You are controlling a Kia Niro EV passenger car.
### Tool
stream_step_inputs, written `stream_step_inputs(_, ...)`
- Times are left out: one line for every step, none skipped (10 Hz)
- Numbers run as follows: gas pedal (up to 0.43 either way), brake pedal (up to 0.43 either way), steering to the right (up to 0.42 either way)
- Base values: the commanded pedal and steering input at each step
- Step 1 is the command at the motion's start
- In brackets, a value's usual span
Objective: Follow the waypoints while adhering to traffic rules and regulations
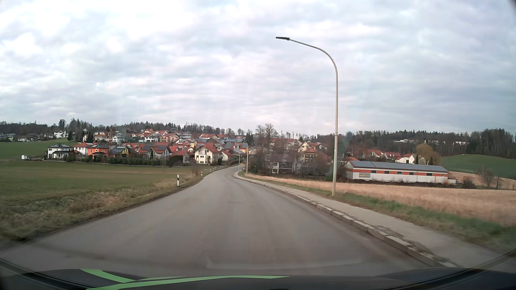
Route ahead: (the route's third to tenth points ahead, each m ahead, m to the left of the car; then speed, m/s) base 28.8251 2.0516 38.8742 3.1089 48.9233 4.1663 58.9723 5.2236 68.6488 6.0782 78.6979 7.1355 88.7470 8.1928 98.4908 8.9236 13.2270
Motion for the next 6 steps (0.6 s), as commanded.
stream_step_inputs(0.028, 0.000, -0.017)
stream_step_inputs(0.028, 0.000, -0.017)
stream_step_inputs(0.028, 0.000, -0.016)
stream_step_inputs(0.028, 0.000, -0.015)
stream_step_inputs(0.028, 0.000, -0.015)
stream_step_inputs(0.028, 0.000, -0.015)
